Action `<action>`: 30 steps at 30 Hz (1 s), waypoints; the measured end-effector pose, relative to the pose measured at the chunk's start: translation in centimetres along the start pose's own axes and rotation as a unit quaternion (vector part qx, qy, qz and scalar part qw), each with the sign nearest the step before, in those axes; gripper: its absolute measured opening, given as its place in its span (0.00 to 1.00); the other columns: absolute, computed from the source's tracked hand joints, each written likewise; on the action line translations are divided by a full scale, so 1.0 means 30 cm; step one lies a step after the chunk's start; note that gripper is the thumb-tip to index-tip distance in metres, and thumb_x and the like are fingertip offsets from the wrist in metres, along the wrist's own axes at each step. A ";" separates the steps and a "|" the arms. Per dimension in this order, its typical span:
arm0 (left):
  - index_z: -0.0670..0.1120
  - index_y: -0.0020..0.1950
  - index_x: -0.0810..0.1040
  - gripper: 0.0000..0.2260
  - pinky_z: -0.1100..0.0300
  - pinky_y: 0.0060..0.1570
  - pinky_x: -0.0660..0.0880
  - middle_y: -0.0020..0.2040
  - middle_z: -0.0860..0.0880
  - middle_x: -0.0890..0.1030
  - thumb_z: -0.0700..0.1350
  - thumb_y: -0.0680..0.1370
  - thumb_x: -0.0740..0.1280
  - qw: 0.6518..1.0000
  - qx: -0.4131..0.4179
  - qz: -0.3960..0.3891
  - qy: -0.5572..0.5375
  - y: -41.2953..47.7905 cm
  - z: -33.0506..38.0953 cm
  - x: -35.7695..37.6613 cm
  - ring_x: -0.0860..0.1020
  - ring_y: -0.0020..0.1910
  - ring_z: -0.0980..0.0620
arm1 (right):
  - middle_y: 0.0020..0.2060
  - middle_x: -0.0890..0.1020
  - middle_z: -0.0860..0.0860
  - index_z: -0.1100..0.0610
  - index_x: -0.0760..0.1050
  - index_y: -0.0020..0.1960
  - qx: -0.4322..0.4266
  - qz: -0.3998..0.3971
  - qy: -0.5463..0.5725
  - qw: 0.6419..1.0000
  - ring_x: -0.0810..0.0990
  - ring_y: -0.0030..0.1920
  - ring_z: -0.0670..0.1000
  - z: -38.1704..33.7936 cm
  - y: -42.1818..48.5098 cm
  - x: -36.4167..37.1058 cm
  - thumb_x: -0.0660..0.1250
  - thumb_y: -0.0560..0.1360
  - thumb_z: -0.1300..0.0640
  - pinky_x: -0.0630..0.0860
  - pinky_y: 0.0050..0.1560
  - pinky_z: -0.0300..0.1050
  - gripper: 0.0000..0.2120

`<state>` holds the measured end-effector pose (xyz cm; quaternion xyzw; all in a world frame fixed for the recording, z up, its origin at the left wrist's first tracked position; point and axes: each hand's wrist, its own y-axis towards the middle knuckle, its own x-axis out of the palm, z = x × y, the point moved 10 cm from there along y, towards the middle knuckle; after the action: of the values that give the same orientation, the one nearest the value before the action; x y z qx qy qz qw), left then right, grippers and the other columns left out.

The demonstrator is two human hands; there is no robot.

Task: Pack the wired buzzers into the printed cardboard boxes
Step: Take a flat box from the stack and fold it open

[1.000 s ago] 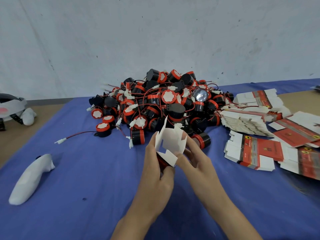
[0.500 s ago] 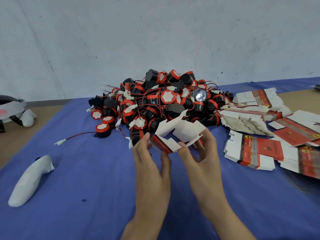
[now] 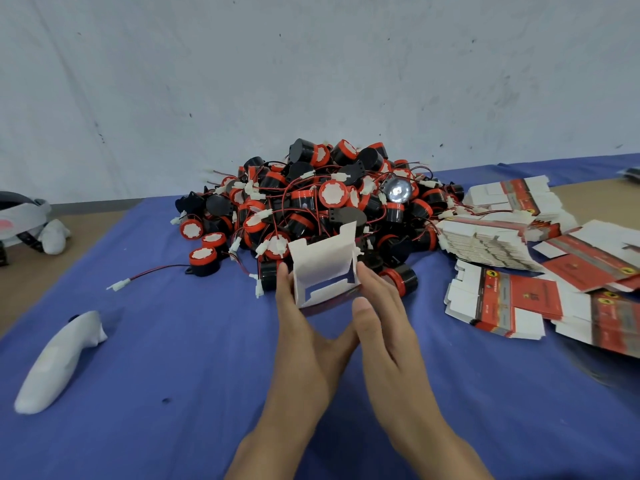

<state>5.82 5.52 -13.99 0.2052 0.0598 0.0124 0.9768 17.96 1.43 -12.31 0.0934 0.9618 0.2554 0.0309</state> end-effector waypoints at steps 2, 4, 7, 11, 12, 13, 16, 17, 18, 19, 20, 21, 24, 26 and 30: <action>0.74 0.73 0.50 0.50 0.58 0.63 0.77 0.63 0.73 0.70 0.61 0.62 0.80 1.000 -0.003 0.011 -0.004 0.004 -0.002 -0.010 0.72 0.65 0.69 | 0.72 0.69 0.33 0.34 0.70 0.71 -0.004 0.001 -0.010 1.000 0.65 0.73 0.35 -0.009 -0.004 -0.002 0.55 0.80 0.34 0.62 0.66 0.24 0.21; 0.70 0.73 0.53 0.50 0.61 0.62 0.77 0.62 0.72 0.72 0.66 0.59 0.78 1.000 0.001 0.020 -0.009 0.005 0.007 -0.019 0.73 0.64 0.68 | 0.70 0.72 0.35 0.34 0.73 0.68 -0.008 0.006 -0.012 1.000 0.68 0.72 0.36 -0.015 -0.007 -0.009 0.55 0.81 0.38 0.64 0.64 0.24 0.18; 0.64 0.73 0.58 0.48 0.57 0.61 0.78 0.63 0.65 0.75 0.65 0.58 0.78 0.999 0.008 0.031 -0.017 0.011 0.015 -0.030 0.76 0.63 0.61 | 0.67 0.75 0.38 0.36 0.77 0.65 -0.012 0.016 -0.008 1.000 0.72 0.70 0.39 -0.024 -0.010 -0.024 0.55 0.81 0.41 0.68 0.63 0.27 0.17; 0.65 0.70 0.59 0.45 0.65 0.55 0.79 0.64 0.62 0.74 0.66 0.58 0.77 0.999 0.000 0.045 -0.024 0.018 0.012 -0.046 0.77 0.61 0.61 | 0.65 0.77 0.39 0.39 0.80 0.63 -0.005 0.018 -0.016 1.000 0.75 0.68 0.41 -0.031 -0.018 -0.024 0.57 0.80 0.41 0.71 0.63 0.32 0.17; 0.67 0.69 0.58 0.44 0.69 0.52 0.78 0.63 0.64 0.74 0.67 0.58 0.77 0.999 -0.002 0.048 -0.026 0.018 0.012 -0.048 0.77 0.60 0.64 | 0.65 0.77 0.39 0.39 0.80 0.63 -0.004 0.017 -0.022 1.000 0.75 0.68 0.41 -0.031 -0.020 -0.023 0.57 0.80 0.41 0.72 0.62 0.31 0.17; 0.68 0.68 0.58 0.44 0.72 0.50 0.76 0.62 0.66 0.73 0.67 0.58 0.77 0.998 -0.004 0.049 -0.031 0.018 0.014 -0.048 0.76 0.59 0.67 | 0.64 0.77 0.38 0.40 0.80 0.63 -0.002 0.015 -0.026 1.000 0.75 0.67 0.40 -0.029 -0.021 -0.022 0.58 0.81 0.42 0.72 0.62 0.31 0.16; 0.70 0.72 0.52 0.46 0.77 0.48 0.73 0.65 0.68 0.70 0.68 0.61 0.76 0.998 -0.022 0.052 -0.040 0.021 0.015 -0.052 0.72 0.60 0.74 | 0.62 0.78 0.39 0.42 0.80 0.63 0.000 0.008 -0.039 0.999 0.77 0.65 0.41 -0.031 -0.014 -0.021 0.58 0.83 0.47 0.73 0.60 0.30 0.15; 0.73 0.70 0.50 0.45 0.76 0.49 0.74 0.66 0.68 0.69 0.69 0.62 0.75 0.998 -0.027 0.051 -0.040 0.024 0.020 -0.055 0.71 0.61 0.74 | 0.61 0.80 0.40 0.42 0.81 0.62 -0.002 0.007 -0.039 0.999 0.78 0.64 0.42 -0.036 -0.007 -0.026 0.57 0.83 0.48 0.73 0.59 0.32 0.15; 0.74 0.69 0.49 0.44 0.75 0.50 0.74 0.65 0.68 0.71 0.69 0.64 0.75 0.998 -0.030 0.047 -0.042 0.027 0.025 -0.058 0.71 0.61 0.73 | 0.60 0.81 0.41 0.43 0.81 0.61 -0.006 0.009 -0.038 0.999 0.79 0.63 0.44 -0.045 0.002 -0.034 0.57 0.83 0.49 0.74 0.59 0.33 0.15; 0.74 0.69 0.51 0.42 0.73 0.51 0.75 0.64 0.68 0.73 0.69 0.64 0.75 0.997 -0.033 0.037 -0.053 0.031 0.029 -0.057 0.73 0.61 0.71 | 0.59 0.82 0.42 0.43 0.81 0.60 -0.014 0.015 -0.039 0.999 0.80 0.62 0.45 -0.059 0.014 -0.049 0.57 0.83 0.49 0.75 0.59 0.35 0.14; 0.71 0.70 0.55 0.39 0.72 0.53 0.76 0.63 0.68 0.75 0.67 0.65 0.73 0.997 -0.032 0.018 -0.068 0.035 0.033 -0.052 0.75 0.61 0.68 | 0.58 0.82 0.42 0.43 0.80 0.61 -0.023 0.025 -0.040 0.999 0.80 0.62 0.46 -0.073 0.028 -0.069 0.57 0.83 0.49 0.75 0.59 0.35 0.14; 0.66 0.71 0.59 0.37 0.71 0.54 0.76 0.62 0.67 0.77 0.65 0.67 0.72 0.996 -0.028 -0.009 -0.082 0.037 0.040 -0.041 0.76 0.62 0.66 | 0.59 0.82 0.42 0.43 0.79 0.62 -0.027 0.037 -0.034 0.998 0.79 0.63 0.47 -0.083 0.043 -0.093 0.58 0.82 0.48 0.74 0.60 0.36 0.14; 0.64 0.71 0.65 0.29 0.62 0.58 0.78 0.63 0.64 0.79 0.62 0.72 0.69 0.989 -0.030 -0.102 -0.099 0.019 0.057 0.002 0.77 0.63 0.63 | 0.62 0.80 0.38 0.41 0.74 0.68 0.012 0.001 0.015 1.000 0.78 0.64 0.43 -0.072 0.081 -0.128 0.60 0.78 0.40 0.74 0.60 0.34 0.20; 0.60 0.74 0.63 0.30 0.62 0.58 0.78 0.63 0.63 0.79 0.61 0.73 0.68 0.982 -0.038 -0.154 -0.105 -0.001 0.054 0.037 0.77 0.63 0.61 | 0.64 0.78 0.35 0.39 0.71 0.71 0.045 -0.075 0.046 0.995 0.77 0.65 0.39 -0.055 0.074 -0.100 0.60 0.76 0.38 0.73 0.59 0.30 0.23; 0.61 0.80 0.49 0.41 0.78 0.54 0.70 0.62 0.73 0.74 0.61 0.72 0.66 0.972 -0.060 -0.203 -0.101 -0.031 0.038 0.090 0.72 0.63 0.73 | 0.64 0.79 0.35 0.30 0.71 0.69 0.074 -0.148 0.074 0.983 0.76 0.65 0.37 -0.024 0.016 -0.029 0.57 0.80 0.40 0.73 0.57 0.27 0.17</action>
<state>8.63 4.35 -13.62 0.1305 0.0006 -0.2033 0.9704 18.83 1.32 -11.45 -0.0669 0.9809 0.1824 -0.0104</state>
